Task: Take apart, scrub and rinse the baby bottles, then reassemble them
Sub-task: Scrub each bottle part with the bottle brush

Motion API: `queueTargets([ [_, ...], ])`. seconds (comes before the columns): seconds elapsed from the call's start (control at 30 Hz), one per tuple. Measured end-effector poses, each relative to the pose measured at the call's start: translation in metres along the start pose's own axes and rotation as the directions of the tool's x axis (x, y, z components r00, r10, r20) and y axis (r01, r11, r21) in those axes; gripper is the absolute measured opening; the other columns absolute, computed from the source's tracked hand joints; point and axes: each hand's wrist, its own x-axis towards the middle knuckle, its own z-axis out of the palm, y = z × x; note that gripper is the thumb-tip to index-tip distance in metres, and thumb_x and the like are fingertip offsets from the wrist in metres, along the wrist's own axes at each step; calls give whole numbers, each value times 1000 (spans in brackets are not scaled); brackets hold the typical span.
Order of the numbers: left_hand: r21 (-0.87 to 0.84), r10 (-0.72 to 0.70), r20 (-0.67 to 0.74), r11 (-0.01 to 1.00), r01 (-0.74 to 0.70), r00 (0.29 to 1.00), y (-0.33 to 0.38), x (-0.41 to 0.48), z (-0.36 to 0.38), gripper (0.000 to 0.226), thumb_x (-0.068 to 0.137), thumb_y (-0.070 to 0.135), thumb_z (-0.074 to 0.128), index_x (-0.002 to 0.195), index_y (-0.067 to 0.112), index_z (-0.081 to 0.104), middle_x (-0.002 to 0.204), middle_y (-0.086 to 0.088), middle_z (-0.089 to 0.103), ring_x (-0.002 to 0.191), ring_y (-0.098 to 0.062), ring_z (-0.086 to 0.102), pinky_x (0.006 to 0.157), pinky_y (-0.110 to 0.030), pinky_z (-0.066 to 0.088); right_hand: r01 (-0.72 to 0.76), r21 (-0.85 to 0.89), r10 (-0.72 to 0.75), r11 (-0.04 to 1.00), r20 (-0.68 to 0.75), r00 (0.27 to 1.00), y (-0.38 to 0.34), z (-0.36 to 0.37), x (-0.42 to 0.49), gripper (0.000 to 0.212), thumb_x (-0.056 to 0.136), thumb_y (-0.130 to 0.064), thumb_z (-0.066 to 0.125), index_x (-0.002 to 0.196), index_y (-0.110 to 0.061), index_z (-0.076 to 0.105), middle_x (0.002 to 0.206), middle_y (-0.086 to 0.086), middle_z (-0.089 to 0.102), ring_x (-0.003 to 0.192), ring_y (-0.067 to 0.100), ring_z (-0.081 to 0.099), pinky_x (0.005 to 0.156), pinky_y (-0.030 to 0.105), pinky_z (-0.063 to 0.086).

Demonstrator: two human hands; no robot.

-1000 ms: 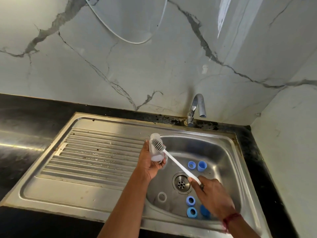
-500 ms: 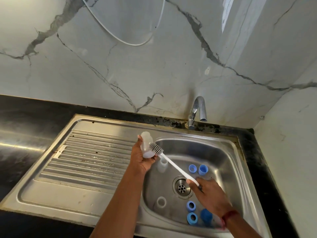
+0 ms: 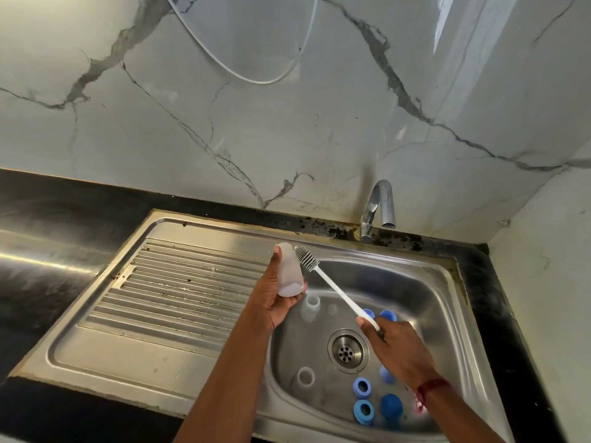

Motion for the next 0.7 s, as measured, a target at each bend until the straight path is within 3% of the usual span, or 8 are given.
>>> queueTargets([
  [0.07,-59,-32,-11,998,31,999,3,-1,1,59,74,53,79,111,11,62,93,-14,66,84,-26,61,83,-44,55,33,36,-32,999,-3,999,0,0,-1,52,89,-68,34,70,-24,54,49,-1,53,44,5,51,48,17,42],
  [0.13,-110,-83,-38,991,79,996,6,-1,-1,45,93,49,60,114,9,59,92,-15,66,81,-25,62,71,-38,56,85,31,-86,996,19,996,4,2,-5,55,88,-71,33,67,-24,54,48,-1,52,45,7,50,49,18,41],
  [0.27,-82,-105,-52,992,100,993,12,4,-7,46,97,48,54,119,8,57,86,-15,70,77,-24,64,73,-40,52,168,3,-168,986,39,985,19,4,-15,57,89,-73,31,68,-25,52,52,-3,54,49,14,52,50,26,46],
  [0.33,-29,-107,-9,994,106,994,13,3,-8,51,96,53,53,116,7,58,84,-15,69,74,-23,61,74,-39,50,180,-21,-179,983,36,983,22,3,-17,56,90,-73,32,64,-25,44,49,-4,50,47,14,47,50,29,45],
  [0.47,24,-97,29,995,96,995,3,-4,-4,57,86,61,60,110,9,64,87,-13,67,79,-21,61,68,-33,55,158,-22,-157,987,20,987,14,-5,-13,57,88,-74,28,68,-27,53,50,-1,52,48,10,51,49,22,43],
  [0.53,10,-102,38,995,102,994,0,-7,-2,62,73,60,74,110,11,65,94,-13,66,83,-21,61,70,-32,56,129,-37,-129,991,0,992,8,-7,-7,54,88,-74,28,72,-30,57,50,-3,52,48,7,50,50,18,40],
  [0.6,-20,-106,50,994,107,993,-1,-8,-3,82,51,56,92,114,11,64,100,-15,64,86,-22,60,72,-34,59,115,-53,-117,992,-32,993,6,-6,-1,59,89,-76,26,74,-29,58,51,-1,53,51,6,48,51,20,44],
  [0.7,-59,-113,55,991,117,992,-3,-8,-9,102,35,47,100,121,9,59,104,-17,62,83,-24,62,73,-38,60,105,-46,-107,993,-40,993,3,-2,5,66,90,-78,26,71,-24,58,51,0,52,49,7,48,49,22,45],
])
